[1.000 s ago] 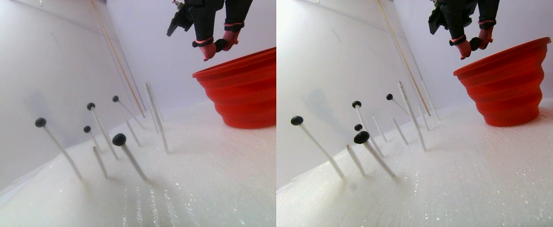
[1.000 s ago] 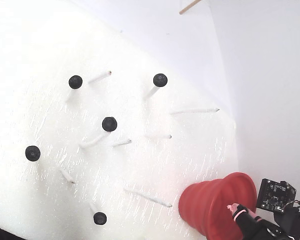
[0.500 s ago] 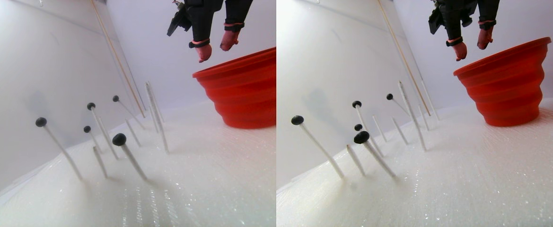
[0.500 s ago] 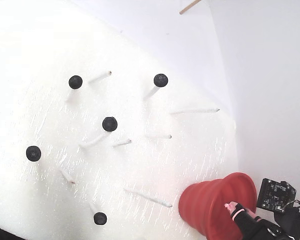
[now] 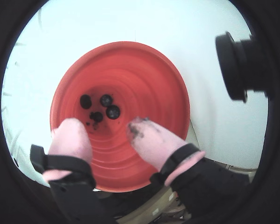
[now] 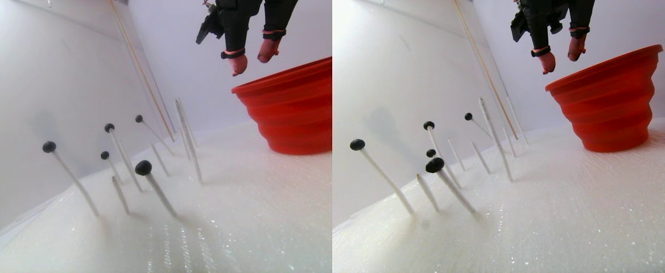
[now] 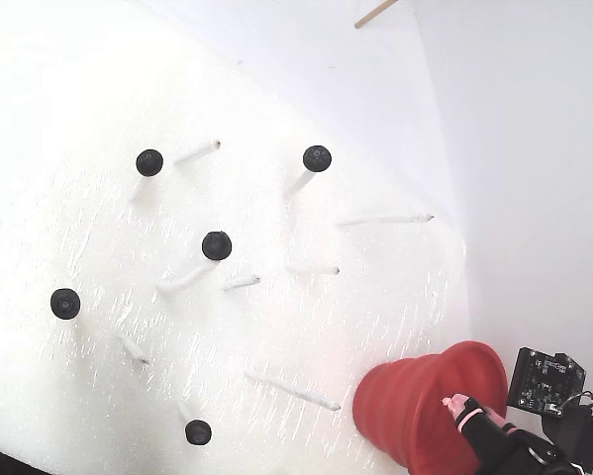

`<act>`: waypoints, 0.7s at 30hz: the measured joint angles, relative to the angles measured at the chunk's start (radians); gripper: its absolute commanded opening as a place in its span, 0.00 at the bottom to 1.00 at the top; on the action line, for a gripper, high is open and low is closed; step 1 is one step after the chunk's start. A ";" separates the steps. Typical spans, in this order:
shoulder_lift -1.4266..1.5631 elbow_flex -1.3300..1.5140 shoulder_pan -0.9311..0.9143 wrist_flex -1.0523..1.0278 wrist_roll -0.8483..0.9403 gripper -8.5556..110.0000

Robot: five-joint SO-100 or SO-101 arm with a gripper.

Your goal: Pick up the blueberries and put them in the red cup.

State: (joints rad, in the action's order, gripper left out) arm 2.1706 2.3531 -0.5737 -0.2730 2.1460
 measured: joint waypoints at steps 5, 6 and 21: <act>0.000 0.000 0.025 0.000 0.000 0.21; 0.000 0.000 0.029 0.000 0.000 0.21; 0.000 0.000 0.129 0.000 0.009 0.21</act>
State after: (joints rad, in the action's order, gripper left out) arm 2.1706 2.3531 -0.4449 -0.2730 2.1552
